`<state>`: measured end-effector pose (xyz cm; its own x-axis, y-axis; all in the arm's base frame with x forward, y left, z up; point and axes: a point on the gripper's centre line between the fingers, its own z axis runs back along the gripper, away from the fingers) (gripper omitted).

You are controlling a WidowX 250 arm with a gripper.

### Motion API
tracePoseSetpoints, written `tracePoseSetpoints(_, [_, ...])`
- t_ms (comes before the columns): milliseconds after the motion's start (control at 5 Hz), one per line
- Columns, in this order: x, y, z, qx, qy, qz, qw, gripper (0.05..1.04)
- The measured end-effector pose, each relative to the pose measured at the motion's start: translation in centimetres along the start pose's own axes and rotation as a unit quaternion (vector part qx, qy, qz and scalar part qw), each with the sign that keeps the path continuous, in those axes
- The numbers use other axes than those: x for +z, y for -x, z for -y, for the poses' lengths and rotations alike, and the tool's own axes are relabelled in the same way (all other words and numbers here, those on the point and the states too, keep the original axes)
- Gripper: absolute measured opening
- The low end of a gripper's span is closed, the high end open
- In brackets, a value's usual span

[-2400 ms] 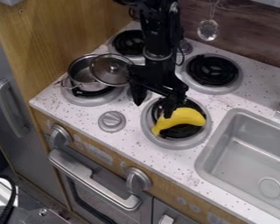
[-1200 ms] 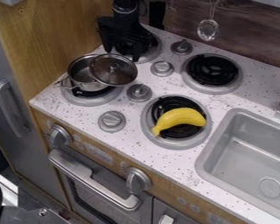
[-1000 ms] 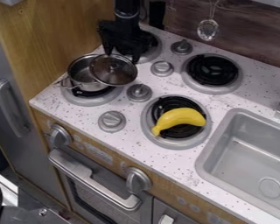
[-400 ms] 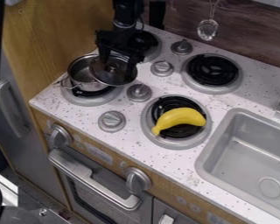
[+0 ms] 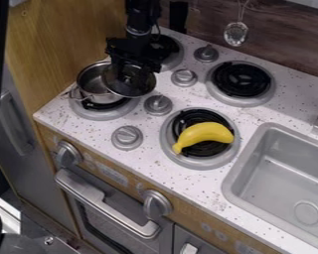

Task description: Remove the lid of the pot and put it on the right top burner

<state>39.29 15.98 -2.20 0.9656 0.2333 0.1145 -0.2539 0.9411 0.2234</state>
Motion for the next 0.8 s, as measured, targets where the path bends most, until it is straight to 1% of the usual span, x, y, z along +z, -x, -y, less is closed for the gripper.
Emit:
tracePoseSetpoints(200, [0.1,-0.2,-0.1,-0.002,-0.001,0.004,1.0,0.442])
tracePoseSetpoints(400, [0.1,-0.2,-0.1,0.001,0.001,0.003,1.0,0.272])
tracePoseSetpoints(600, [0.0,0.0,0.1,-0.003,0.004,0.01,0.9999,0.27])
tracePoseSetpoints(800, [1.6,0.6,1.5,-0.01,0.027,0.037,0.9989,0.27])
